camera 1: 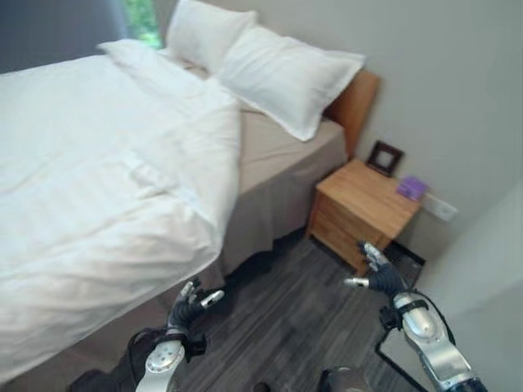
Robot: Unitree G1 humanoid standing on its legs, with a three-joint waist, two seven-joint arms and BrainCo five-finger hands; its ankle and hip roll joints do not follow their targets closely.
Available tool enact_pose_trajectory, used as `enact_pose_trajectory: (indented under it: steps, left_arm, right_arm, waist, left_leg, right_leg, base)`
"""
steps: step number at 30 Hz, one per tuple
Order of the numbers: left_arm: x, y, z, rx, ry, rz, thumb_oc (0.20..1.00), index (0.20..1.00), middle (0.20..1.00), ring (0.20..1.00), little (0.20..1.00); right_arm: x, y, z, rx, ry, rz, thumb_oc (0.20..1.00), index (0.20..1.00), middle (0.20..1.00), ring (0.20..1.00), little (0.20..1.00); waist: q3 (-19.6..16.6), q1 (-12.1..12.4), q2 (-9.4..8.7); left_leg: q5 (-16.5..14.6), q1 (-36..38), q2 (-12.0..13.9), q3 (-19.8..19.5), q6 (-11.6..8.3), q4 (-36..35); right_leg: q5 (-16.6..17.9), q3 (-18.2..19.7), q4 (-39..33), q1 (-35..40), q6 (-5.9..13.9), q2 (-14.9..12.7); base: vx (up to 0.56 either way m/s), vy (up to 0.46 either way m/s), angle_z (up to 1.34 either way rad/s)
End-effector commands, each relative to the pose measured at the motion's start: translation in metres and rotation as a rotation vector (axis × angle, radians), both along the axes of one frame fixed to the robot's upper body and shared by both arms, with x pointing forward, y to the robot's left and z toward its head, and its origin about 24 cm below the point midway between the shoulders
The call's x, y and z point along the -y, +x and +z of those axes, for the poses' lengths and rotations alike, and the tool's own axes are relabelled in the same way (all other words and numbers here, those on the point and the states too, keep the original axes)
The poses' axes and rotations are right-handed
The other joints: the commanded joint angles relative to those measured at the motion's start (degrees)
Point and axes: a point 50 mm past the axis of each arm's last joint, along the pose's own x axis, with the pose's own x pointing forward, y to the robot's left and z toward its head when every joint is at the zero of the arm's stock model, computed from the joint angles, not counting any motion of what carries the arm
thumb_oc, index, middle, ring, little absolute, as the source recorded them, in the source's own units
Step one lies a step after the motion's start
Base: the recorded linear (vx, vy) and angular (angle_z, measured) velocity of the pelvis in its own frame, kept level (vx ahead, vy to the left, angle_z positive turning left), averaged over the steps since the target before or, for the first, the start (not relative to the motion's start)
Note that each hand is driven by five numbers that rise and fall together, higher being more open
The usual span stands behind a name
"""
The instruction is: Making the bed.
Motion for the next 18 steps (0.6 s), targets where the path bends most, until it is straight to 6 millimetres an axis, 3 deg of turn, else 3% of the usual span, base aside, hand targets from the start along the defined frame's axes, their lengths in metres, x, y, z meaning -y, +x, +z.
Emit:
enact_pose_trajectory:
  steps: [1,3,4,6,7,12,13,14,17,18]
  left_arm:
    - [-0.022,0.018,0.042,0.187,0.112,-0.002,1.000,1.000,1.000,1.000,1.000]
    - [-0.021,0.023,0.045,0.207,0.103,0.002,1.000,1.000,1.000,1.000,1.000]
    - [-0.022,0.027,0.047,0.216,0.099,0.007,1.000,1.000,1.000,1.000,1.000]
    - [-0.023,0.029,0.048,0.219,0.102,0.014,1.000,1.000,1.000,1.000,1.000]
    - [-0.025,0.029,0.048,0.222,0.113,0.017,1.000,1.000,1.000,1.000,1.000]
    - [-0.025,0.024,0.042,0.205,0.082,0.025,1.000,1.000,1.000,1.000,1.000]
    - [-0.024,0.022,0.040,0.200,0.065,0.033,1.000,1.000,1.000,1.000,1.000]
    - [-0.026,0.019,0.041,0.215,0.046,0.046,1.000,1.000,1.000,1.000,1.000]
    - [-0.029,0.026,0.054,0.291,0.019,0.088,1.000,1.000,1.000,1.000,1.000]
    - [-0.029,0.026,0.055,0.293,0.019,0.088,1.000,1.000,1.000,1.000,1.000]
  right_arm:
    - [-0.005,0.024,0.049,0.237,0.062,0.007,1.000,1.000,1.000,1.000,1.000]
    - [-0.003,0.029,0.055,0.260,0.065,-0.004,1.000,1.000,1.000,1.000,1.000]
    - [-0.001,0.032,0.060,0.281,0.062,-0.017,1.000,1.000,1.000,1.000,1.000]
    - [-0.001,0.033,0.063,0.292,0.063,-0.018,1.000,1.000,1.000,1.000,1.000]
    - [0.000,0.035,0.067,0.314,0.060,-0.024,1.000,1.000,1.000,1.000,1.000]
    - [0.007,0.038,0.074,0.346,0.005,-0.024,1.000,1.000,1.000,1.000,1.000]
    - [0.008,0.041,0.081,0.369,-0.029,-0.017,1.000,1.000,1.000,1.000,1.000]
    - [0.010,0.046,0.097,0.432,-0.099,0.010,1.000,1.000,1.000,1.000,1.000]
    - [0.016,0.058,0.118,0.501,-0.167,-0.009,1.000,1.000,1.000,1.000,1.000]
    - [0.016,0.058,0.118,0.503,-0.167,-0.010,1.000,1.000,1.000,1.000,1.000]
  waist:
    - [2.4,-0.3,-2.73]
    - [2.5,-0.9,-3.32]
    - [2.6,-1.1,-3.63]
    - [2.5,-1.2,-3.72]
    - [2.8,-1.6,-3.57]
    - [1.7,-1.8,-3.76]
    - [1.5,-1.8,-3.25]
    - [1.4,-1.4,-2.98]
    - [2.6,0.1,-4.27]
    - [2.7,0.0,-4.24]
  left_leg:
    - [-0.2,4.4,6.3,0.3,-8.16,-5.1]
    - [-0.7,4.7,5.4,-2.9,-8.84,-5.1]
    - [-1.5,5.5,4.9,-5.2,-9.44,-5.1]
    - [-2.1,6.3,4.7,-6.1,-9.77,-5.1]
    - [-2.9,7.9,4.7,-7.3,-10.15,-5.1]
    - [-5.6,11.9,3.0,-8.7,-10.11,-3.9]
    - [-7.1,12.1,3.1,-8.6,-10.41,-1.6]
    - [-7.7,11.1,3.2,-8.4,-11.82,5.6]
    - [-4.4,5.0,5.3,-8.1,-14.62,17.8]
    - [-4.6,4.7,5.4,-8.2,-14.67,18.3]
  right_leg:
    - [9.8,2.0,-19.7,8.4,1.21,1.0]
    - [11.4,6.2,-27.0,7.0,1.46,3.8]
    - [13.7,6.8,-30.8,4.9,2.21,4.9]
    - [15.2,5.4,-32.2,3.6,2.59,4.9]
    - [15.9,2.7,-33.1,3.1,2.87,4.5]
    - [16.1,1.7,-33.1,6.6,1.40,4.3]
    - [15.9,0.8,-33.7,8.1,1.07,4.3]
    - [15.3,0.3,-34.5,10.6,0.18,4.6]
    - [13.6,-0.8,-34.8,13.9,-1.72,4.1]
    - [13.6,-0.9,-34.8,13.9,-1.77,4.2]
  base:
    - [0.28,-0.167,1.43]
    - [0.35,-0.185,1.34]
    - [0.32,-0.155,1.47]
    - [0.33,-0.136,1.09]
    - [0.40,-0.164,0.79]
    - [0.24,-0.109,0.47]
    - [0.46,-0.195,0.20]
    - [0.31,-0.129,-0.07]
    - [0.16,-0.099,-0.22]
    - [0.09,-0.057,-0.20]
